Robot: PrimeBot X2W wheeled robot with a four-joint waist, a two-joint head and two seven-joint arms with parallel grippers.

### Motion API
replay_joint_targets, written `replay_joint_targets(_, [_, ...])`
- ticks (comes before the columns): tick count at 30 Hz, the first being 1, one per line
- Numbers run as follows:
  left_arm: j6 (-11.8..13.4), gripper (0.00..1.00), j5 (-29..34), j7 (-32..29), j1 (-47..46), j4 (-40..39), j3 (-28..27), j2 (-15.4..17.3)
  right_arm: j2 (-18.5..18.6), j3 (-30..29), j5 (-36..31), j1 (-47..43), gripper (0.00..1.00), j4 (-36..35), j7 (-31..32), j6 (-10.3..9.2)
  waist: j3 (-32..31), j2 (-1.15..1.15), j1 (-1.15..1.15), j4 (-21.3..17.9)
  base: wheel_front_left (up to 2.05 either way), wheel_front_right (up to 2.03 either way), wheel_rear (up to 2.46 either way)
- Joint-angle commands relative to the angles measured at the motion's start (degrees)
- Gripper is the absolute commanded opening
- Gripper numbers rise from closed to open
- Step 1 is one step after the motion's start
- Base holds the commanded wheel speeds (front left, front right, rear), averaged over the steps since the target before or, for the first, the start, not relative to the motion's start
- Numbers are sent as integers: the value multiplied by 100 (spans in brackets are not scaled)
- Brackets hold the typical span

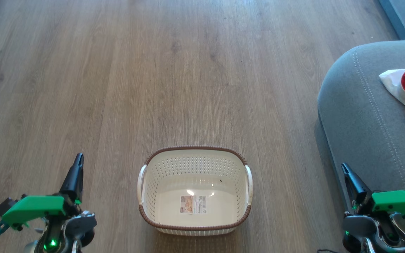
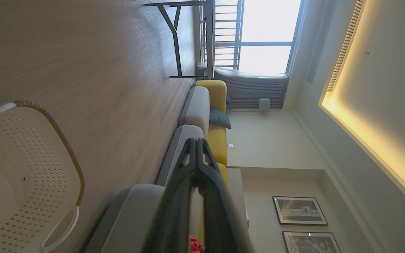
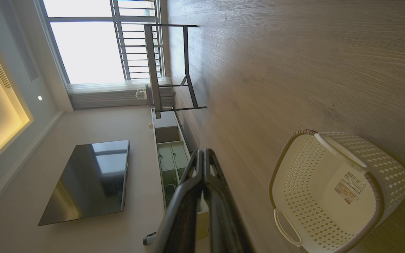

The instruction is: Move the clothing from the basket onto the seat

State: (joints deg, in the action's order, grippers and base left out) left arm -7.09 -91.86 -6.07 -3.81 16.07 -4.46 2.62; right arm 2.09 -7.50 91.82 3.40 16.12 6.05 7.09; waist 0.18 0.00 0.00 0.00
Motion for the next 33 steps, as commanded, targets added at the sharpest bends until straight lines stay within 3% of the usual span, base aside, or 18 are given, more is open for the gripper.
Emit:
replay_joint_targets(1, [-40,0,-30,-42,-238,-202,-207,26,78,99,35,279,0,-210,43,40,0,0,0,0,0,0,0])
replay_joint_targets(33, [-40,0,-31,-41,-238,-202,-206,26,78,99,36,279,0,-210,43,40,0,0,0,0,0,0,0])
